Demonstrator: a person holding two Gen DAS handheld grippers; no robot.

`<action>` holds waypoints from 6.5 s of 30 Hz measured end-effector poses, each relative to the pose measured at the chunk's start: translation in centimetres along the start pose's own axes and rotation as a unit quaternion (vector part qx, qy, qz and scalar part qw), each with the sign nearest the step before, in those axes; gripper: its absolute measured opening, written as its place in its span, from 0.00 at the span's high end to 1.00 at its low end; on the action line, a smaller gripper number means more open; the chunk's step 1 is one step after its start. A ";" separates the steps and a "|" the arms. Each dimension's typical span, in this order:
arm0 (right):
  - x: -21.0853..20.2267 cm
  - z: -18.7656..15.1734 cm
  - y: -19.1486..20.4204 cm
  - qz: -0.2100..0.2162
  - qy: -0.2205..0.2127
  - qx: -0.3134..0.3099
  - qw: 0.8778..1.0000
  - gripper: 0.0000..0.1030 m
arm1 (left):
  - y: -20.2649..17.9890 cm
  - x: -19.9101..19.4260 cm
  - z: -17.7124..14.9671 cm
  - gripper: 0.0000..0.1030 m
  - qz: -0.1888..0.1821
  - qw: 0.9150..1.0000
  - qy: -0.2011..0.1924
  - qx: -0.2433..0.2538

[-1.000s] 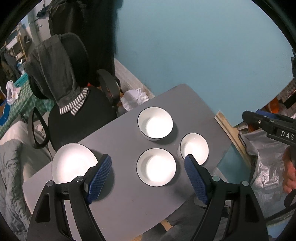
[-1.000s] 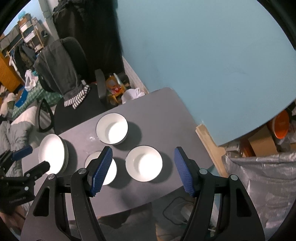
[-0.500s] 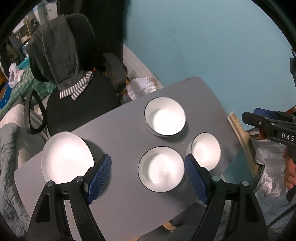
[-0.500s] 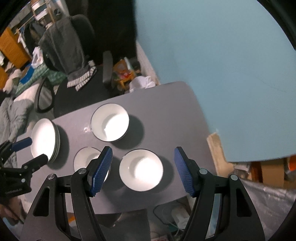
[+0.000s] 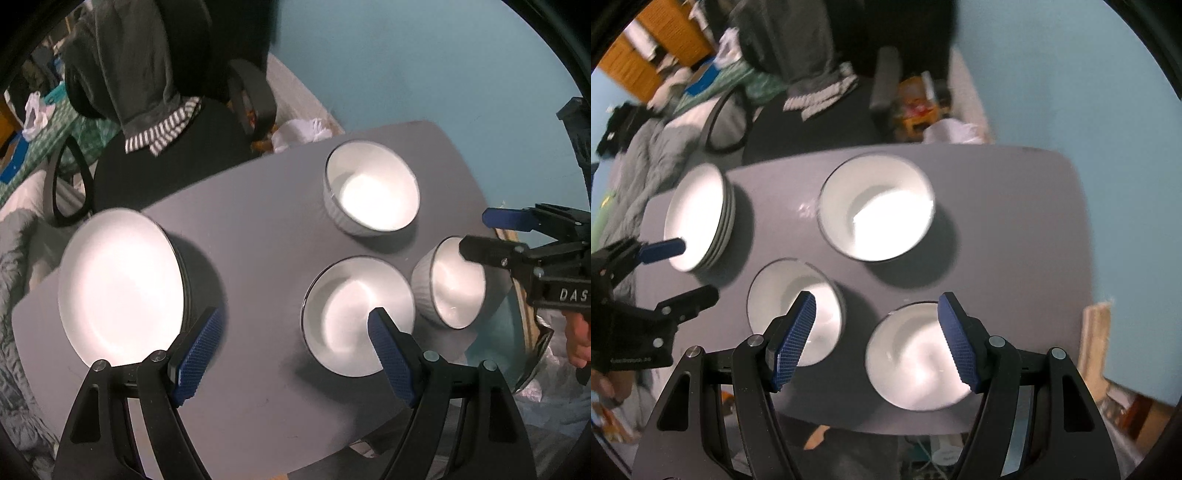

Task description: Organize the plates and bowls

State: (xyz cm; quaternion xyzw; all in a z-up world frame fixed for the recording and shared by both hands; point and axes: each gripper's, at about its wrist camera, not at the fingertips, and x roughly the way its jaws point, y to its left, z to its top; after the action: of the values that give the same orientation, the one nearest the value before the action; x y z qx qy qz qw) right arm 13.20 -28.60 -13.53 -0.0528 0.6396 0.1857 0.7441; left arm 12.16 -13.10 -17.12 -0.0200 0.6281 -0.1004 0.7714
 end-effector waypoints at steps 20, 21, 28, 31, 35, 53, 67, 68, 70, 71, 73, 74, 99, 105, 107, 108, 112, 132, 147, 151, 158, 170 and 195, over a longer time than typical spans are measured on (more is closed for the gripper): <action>8.7 0.4 2.0 0.039 0.098 -0.088 0.990 0.34 | 1.1 7.7 -2.4 0.20 -0.007 0.996 0.063 -0.059; 9.0 0.5 2.1 0.040 0.102 -0.091 0.990 0.34 | 1.1 8.0 -2.4 0.20 -0.006 0.996 0.064 -0.060; 10.6 0.8 3.0 0.035 0.118 -0.110 0.986 0.45 | 0.8 9.8 -2.3 0.20 -0.007 0.994 0.078 -0.077; 11.0 0.9 3.4 0.030 0.122 -0.121 0.985 0.53 | 0.9 10.2 -2.2 0.20 -0.009 0.993 0.080 -0.082; 11.7 1.0 3.2 0.038 0.133 -0.119 0.983 0.59 | 0.9 10.4 -2.0 0.24 -0.014 0.992 0.081 -0.091; 11.8 1.9 2.2 0.056 0.138 -0.090 0.985 0.86 | 3.8 10.5 -1.7 0.53 -0.037 0.985 0.098 -0.140; 12.1 1.8 2.4 0.079 0.143 -0.054 0.985 0.91 | 5.9 11.4 -3.3 0.79 -0.089 0.967 0.148 -0.187; 12.0 1.8 2.4 0.077 0.143 -0.056 0.985 0.91 | 6.0 11.5 -3.3 0.80 -0.092 0.967 0.149 -0.188; 12.0 1.6 2.7 0.071 0.143 -0.062 0.985 0.91 | 6.1 11.8 -3.5 0.86 -0.104 0.964 0.155 -0.188; 12.0 1.6 2.8 0.070 0.144 -0.063 0.985 0.91 | 6.1 11.8 -3.5 0.87 -0.107 0.964 0.158 -0.187; 12.0 1.6 3.0 0.066 0.144 -0.066 0.985 0.91 | 6.6 12.6 -3.4 0.87 -0.109 0.964 0.158 -0.183; 12.0 1.7 3.0 0.064 0.142 -0.066 0.986 0.91 | 6.7 12.6 -3.5 0.87 -0.109 0.965 0.156 -0.182; 8.1 1.2 0.0 0.056 0.124 -0.022 0.991 0.92 | 4.2 7.7 -4.1 0.87 -0.080 0.973 0.127 -0.174; 4.5 1.8 -1.3 0.050 0.111 -0.016 0.992 0.92 | 3.6 5.4 -2.9 0.87 -0.082 0.977 0.113 -0.163; 3.5 2.3 -1.5 0.047 0.106 -0.014 0.993 0.92 | 3.3 4.6 -2.1 0.87 -0.082 0.979 0.106 -0.154; 3.0 2.7 -1.9 0.045 0.103 -0.013 0.994 0.92 | 3.1 4.3 -1.8 0.87 -0.081 0.980 0.104 -0.150; 1.5 3.9 -2.6 0.038 0.091 -0.009 0.995 0.92 | 2.5 3.3 0.5 0.87 -0.079 0.984 0.090 -0.134; 3.4 10.0 -6.7 0.040 0.085 0.032 0.995 0.92 | -0.1 5.6 8.9 0.87 -0.039 0.992 0.084 -0.084; 5.9 10.9 -7.8 0.053 0.108 0.052 0.991 0.92 | -0.4 6.8 10.4 0.87 -0.023 0.992 0.091 -0.080; 6.1 11.1 -7.9 0.056 0.112 0.058 0.990 0.92 | -0.4 7.0 11.0 0.87 -0.013 0.993 0.091 -0.073; 7.2 11.0 -8.1 0.046 0.136 0.064 0.988 0.91 | -0.9 7.2 11.7 0.87 0.001 0.994 0.089 -0.056; 7.5 11.0 -8.1 0.052 0.169 0.074 0.982 0.83 | 0.4 8.4 11.1 0.83 -0.002 0.991 0.111 -0.079; 3.9 11.5 -9.1 0.024 0.143 0.101 0.984 0.46 | -0.8 4.3 10.6 0.59 -0.002 0.995 0.073 -0.066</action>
State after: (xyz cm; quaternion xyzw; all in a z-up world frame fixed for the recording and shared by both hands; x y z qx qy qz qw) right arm 27.50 -32.52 -16.75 0.0123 0.7560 0.1285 0.6417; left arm 23.18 -15.70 -18.92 -0.0643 0.6878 -0.0615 0.7204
